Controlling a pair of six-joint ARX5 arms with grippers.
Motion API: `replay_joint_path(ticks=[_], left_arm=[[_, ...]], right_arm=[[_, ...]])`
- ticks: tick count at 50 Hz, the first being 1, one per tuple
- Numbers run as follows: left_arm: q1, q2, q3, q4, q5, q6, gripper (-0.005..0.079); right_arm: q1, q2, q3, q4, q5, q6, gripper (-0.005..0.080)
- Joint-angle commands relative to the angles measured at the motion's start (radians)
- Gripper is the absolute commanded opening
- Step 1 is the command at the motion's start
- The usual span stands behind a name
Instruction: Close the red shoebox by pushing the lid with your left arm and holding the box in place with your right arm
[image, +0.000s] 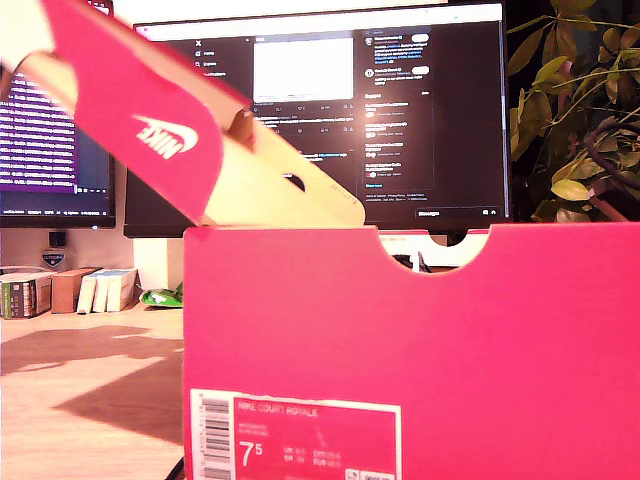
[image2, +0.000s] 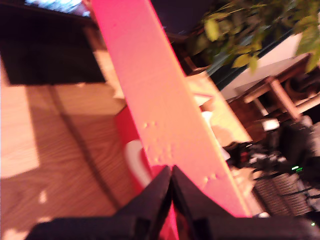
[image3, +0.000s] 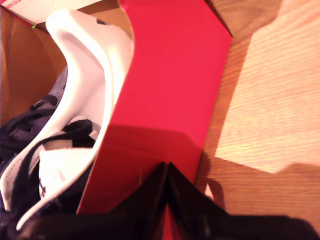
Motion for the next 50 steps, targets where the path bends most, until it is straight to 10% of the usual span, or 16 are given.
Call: replay_joint_path(ticks=[1, 27, 44, 50], left_arm=[[-0.098, 0.031, -0.042, -0.003, 0.009, -0.042, -0.0019], [-0.343, 0.031, -0.042, 0.294, -0.085, -0.203, -0.0019], [-0.512, 0.032, -0.042, 0.525, -0.28, -0.253, -0.0019], [-0.528, 0.032, -0.042, 0.587, -0.28, -0.253, -0.0019]], right_arm=[[0.068, 0.005, 0.012, 0.005, -0.051, 0.0, -0.0012], [0.046, 0.005, 0.018, 0.019, -0.023, -0.024, -0.0012], [-0.248, 0.002, 0.163, -0.117, 0.047, -0.134, -0.0012], [-0.33, 0.001, 0.249, -0.198, -0.192, -0.099, -0.0012]])
